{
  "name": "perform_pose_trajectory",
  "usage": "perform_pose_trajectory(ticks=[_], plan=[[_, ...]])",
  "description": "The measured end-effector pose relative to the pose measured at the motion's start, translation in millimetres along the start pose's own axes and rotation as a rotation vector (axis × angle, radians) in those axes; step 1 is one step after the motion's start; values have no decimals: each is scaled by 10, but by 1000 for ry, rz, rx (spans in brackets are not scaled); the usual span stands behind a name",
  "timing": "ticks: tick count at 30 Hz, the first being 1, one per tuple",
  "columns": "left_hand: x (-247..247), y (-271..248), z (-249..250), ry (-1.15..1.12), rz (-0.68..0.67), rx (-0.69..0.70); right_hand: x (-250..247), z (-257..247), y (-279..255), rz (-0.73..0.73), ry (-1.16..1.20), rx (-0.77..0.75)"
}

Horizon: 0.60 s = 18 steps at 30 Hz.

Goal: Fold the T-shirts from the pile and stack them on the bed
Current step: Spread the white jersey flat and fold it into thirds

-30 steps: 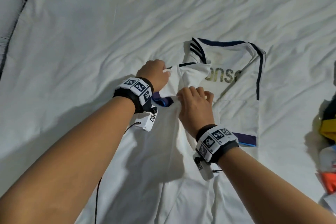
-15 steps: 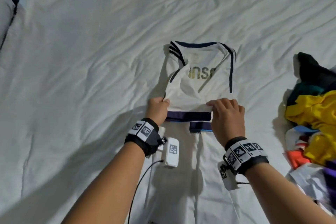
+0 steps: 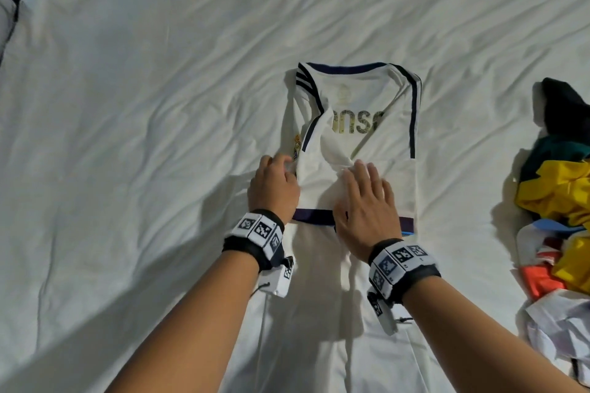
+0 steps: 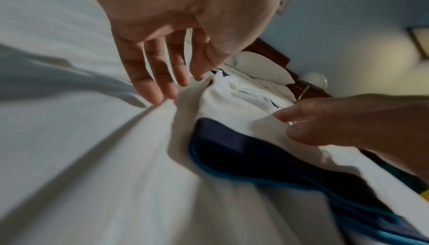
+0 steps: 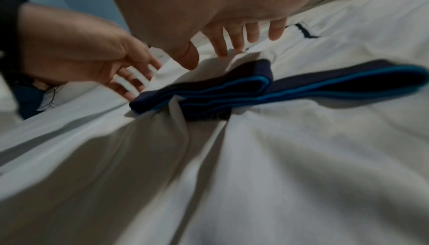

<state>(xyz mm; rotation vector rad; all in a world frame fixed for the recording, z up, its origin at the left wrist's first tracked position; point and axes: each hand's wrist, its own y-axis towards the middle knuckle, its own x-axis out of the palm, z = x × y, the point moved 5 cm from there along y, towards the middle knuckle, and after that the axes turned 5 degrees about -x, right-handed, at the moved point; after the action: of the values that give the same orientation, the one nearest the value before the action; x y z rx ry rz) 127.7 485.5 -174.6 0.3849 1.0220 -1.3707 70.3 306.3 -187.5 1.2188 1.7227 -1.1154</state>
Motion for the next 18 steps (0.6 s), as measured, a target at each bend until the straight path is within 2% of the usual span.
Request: perform_pose_trajectory(ticks=[5,7,9,11,13,15,16,18], plan=[[67,314,112,226,-106,85,233,48,8,-7,-47,15],[68,380,127,241,-79,131,270,62,-11,-14,-66,11],[47,435,81,136,-7,101,293,77,-29,-25,-58,14],[41,524,-84,-32,-4,-81,330,85,-37,-41,-34,25],[46,611,-280,-241,-79,-326,375,73,-44,-62,-13,35],[18,654,-363,-325,-108,-449,414,48,-53,-63,9,40],[-28,663,-337,-287,-71,-423,423,34,-59,-49,25,43],[-164,639,-179,-167,91,-249,404,7,-69,-8,66,42]])
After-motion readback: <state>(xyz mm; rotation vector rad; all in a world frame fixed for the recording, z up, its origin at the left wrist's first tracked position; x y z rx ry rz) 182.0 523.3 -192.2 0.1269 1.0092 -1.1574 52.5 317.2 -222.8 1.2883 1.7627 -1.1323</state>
